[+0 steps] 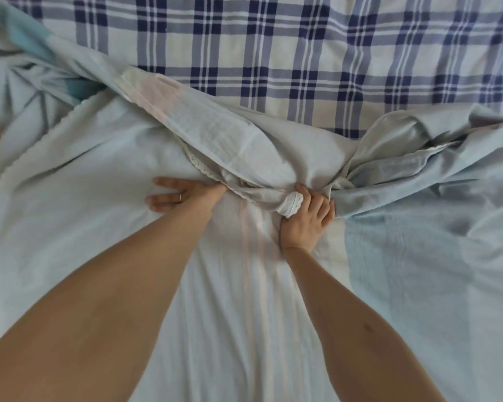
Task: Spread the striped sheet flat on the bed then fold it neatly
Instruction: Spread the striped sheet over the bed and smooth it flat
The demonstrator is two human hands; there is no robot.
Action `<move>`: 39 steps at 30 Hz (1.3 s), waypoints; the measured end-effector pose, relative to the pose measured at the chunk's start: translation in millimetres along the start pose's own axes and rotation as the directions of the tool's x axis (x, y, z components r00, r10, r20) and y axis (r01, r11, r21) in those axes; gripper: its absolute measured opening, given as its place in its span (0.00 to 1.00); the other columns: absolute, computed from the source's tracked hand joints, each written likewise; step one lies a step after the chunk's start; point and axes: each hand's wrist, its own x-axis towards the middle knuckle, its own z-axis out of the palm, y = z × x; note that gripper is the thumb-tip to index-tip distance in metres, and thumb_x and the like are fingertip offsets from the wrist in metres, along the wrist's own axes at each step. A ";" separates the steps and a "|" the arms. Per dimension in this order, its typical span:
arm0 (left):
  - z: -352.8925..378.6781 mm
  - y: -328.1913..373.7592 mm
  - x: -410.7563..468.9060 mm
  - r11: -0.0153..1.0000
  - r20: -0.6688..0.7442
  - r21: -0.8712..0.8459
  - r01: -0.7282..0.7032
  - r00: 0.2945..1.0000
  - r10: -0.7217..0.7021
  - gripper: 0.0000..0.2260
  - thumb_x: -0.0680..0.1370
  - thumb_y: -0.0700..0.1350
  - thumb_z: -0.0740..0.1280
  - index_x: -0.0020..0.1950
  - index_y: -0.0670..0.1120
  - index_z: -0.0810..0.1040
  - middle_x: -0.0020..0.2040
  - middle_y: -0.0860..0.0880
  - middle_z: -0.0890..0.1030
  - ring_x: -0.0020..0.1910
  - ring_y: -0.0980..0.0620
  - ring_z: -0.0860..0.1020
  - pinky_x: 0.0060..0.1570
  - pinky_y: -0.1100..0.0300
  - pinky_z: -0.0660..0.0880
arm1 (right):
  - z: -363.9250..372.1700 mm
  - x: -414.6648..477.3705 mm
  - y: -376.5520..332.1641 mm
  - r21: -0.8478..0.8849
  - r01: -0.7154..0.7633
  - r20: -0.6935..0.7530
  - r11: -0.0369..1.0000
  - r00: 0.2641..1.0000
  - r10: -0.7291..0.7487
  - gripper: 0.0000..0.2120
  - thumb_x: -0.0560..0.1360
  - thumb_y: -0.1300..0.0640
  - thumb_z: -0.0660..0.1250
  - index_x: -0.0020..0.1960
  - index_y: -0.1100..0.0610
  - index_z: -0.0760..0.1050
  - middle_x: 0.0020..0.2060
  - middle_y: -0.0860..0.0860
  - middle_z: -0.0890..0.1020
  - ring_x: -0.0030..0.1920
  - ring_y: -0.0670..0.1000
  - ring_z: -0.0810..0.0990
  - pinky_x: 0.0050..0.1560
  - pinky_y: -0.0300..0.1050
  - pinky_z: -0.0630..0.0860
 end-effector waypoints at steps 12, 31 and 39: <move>65.6 -194.3 -52.2 0.981 0.098 0.173 -0.083 0.993 0.067 0.78 0.45 0.68 0.78 0.67 0.49 0.18 0.68 0.45 0.19 0.70 0.41 0.25 0.61 0.24 0.40 | -2.3 3.8 0.4 -0.052 0.162 -0.139 0.985 0.976 -0.168 0.10 0.70 0.59 0.63 0.50 0.59 0.74 0.44 0.56 0.78 0.52 0.59 0.77 0.67 0.54 0.62; 135.8 -342.9 -145.0 0.464 -0.098 -0.851 -0.245 0.943 0.319 0.16 0.82 0.49 0.58 0.68 0.43 0.68 0.63 0.44 0.72 0.66 0.44 0.71 0.56 0.55 0.68 | -277.8 -188.3 100.6 0.108 0.677 -0.079 0.728 0.735 -0.673 0.08 0.60 0.59 0.70 0.35 0.56 0.71 0.32 0.51 0.74 0.33 0.55 0.73 0.41 0.45 0.60; 210.9 -489.9 -263.7 0.093 0.456 -0.886 0.455 0.817 0.353 0.25 0.78 0.61 0.57 0.66 0.44 0.71 0.56 0.42 0.81 0.61 0.40 0.75 0.58 0.46 0.73 | -297.5 -374.8 230.0 0.187 0.321 0.867 0.928 0.390 -0.310 0.25 0.77 0.50 0.63 0.72 0.55 0.62 0.65 0.52 0.71 0.63 0.55 0.72 0.61 0.47 0.69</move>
